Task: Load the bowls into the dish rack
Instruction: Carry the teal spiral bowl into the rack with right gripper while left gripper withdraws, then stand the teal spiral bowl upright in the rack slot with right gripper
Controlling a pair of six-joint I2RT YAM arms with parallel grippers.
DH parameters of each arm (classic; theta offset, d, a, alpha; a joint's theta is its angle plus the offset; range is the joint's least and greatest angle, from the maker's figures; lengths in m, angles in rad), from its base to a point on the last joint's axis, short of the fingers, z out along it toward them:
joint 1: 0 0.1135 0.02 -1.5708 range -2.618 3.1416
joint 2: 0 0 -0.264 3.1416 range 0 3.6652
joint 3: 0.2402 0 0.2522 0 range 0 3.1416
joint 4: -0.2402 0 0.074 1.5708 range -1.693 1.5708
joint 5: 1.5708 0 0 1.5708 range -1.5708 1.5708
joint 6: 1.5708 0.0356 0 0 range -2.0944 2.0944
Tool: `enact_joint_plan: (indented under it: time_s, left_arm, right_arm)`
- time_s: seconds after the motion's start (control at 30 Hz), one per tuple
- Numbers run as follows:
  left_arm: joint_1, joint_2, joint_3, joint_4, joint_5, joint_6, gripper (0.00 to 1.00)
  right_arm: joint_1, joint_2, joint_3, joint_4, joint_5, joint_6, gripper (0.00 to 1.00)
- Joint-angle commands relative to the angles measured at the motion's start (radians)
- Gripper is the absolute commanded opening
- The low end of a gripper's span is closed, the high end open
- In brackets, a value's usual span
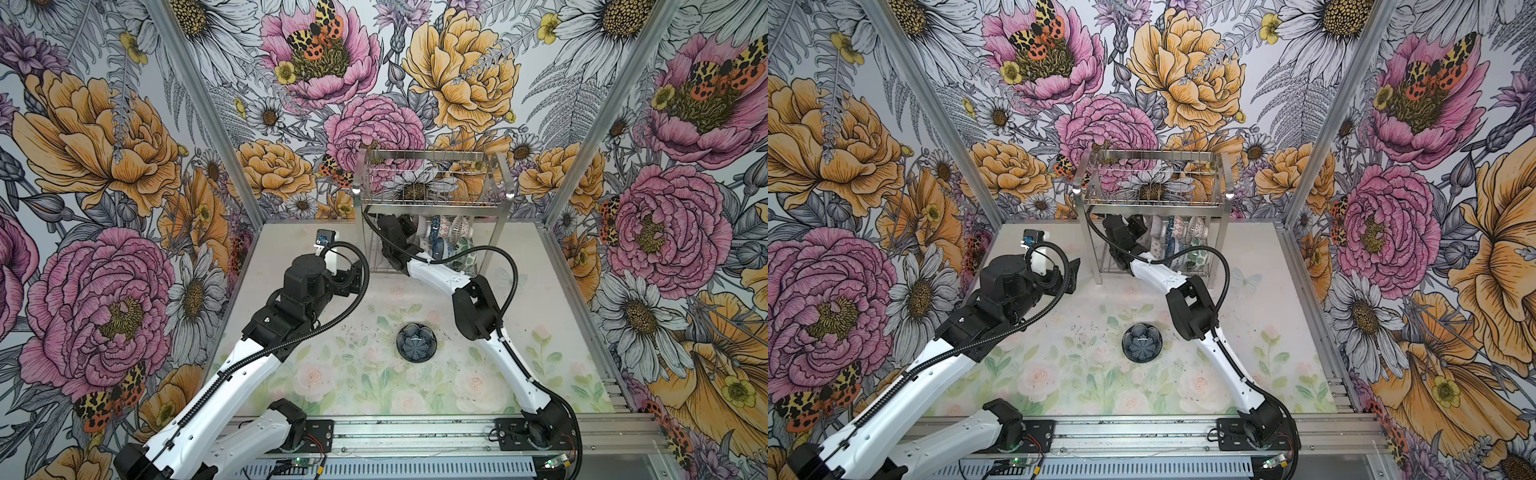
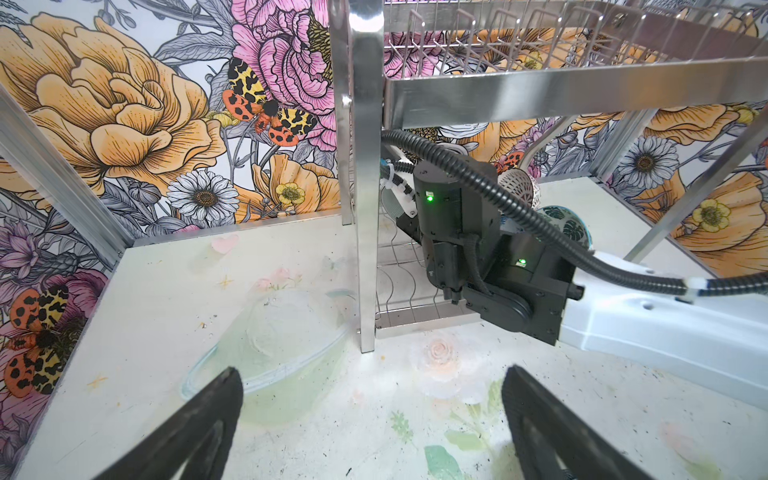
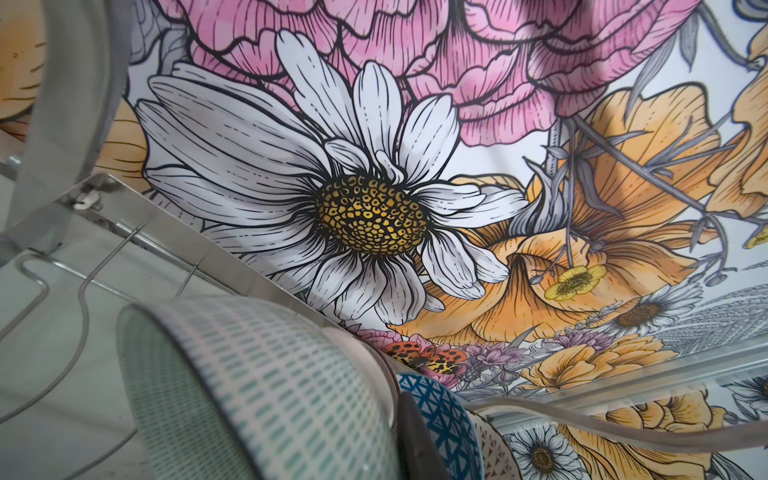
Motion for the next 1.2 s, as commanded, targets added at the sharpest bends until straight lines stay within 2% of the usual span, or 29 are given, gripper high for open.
enact_joint_plan:
  time_s: [0.0,0.1,0.3,0.53,1.17]
  left_arm:
    - [0.01,0.004,-0.001,0.003,-0.009,-0.003,0.99]
    - [0.012,0.005,-0.004,0.005,-0.007,-0.004,0.99]
    - [0.015,0.013,-0.01,0.012,-0.002,-0.006,0.99]
    - [0.022,0.019,-0.012,0.016,0.004,-0.006,0.99]
    - [0.04,0.032,-0.02,0.022,0.015,-0.009,0.99]
  right_arm:
    - [-0.006,0.057,0.136,-0.019,0.025,-0.005,0.0]
    - [-0.012,0.098,0.199,-0.019,0.003,-0.004,0.0]
    - [-0.032,0.131,0.221,-0.003,-0.054,0.039,0.0]
    - [-0.044,0.208,0.318,-0.001,-0.089,0.025,0.0]
    - [-0.047,0.236,0.318,-0.019,-0.169,0.001,0.0]
